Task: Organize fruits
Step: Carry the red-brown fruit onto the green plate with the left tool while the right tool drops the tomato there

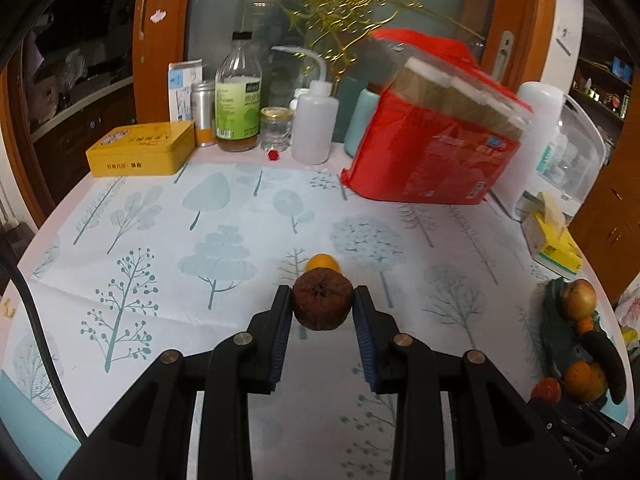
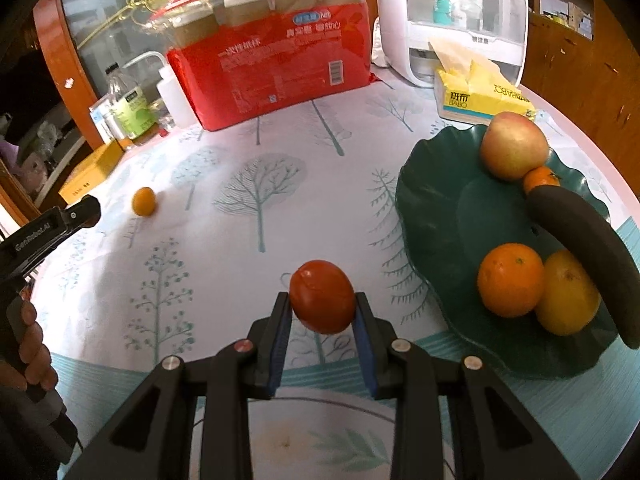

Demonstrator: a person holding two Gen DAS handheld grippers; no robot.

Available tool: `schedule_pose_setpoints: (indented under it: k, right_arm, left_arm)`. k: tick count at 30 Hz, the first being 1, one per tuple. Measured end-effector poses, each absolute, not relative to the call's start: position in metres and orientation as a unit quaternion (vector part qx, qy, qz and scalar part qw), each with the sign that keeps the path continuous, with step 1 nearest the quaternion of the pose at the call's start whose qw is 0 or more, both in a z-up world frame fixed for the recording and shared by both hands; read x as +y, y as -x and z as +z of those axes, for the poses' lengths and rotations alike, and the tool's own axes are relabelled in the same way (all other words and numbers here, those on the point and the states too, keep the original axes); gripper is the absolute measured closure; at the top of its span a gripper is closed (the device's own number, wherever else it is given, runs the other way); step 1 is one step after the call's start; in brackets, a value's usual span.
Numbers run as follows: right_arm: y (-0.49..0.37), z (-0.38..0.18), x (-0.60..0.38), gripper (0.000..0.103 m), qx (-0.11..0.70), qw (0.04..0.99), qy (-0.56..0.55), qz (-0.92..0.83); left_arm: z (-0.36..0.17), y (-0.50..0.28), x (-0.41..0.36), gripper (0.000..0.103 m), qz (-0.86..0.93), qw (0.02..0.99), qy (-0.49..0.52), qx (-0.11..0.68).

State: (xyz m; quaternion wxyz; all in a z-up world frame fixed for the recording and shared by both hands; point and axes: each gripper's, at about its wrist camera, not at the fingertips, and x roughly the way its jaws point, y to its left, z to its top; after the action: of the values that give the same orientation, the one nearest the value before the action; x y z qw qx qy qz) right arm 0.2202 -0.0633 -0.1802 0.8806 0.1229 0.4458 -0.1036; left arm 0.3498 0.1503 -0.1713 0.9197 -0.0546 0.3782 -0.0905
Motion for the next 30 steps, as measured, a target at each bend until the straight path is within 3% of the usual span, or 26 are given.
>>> schedule_pose_setpoints:
  k: [30]
  right_arm:
    - [-0.106,-0.125,-0.131,0.073,0.438,0.889,-0.127,-0.041]
  left_arm:
    - [-0.096,-0.202,0.013,0.074,-0.165,0.909,-0.016,0.382]
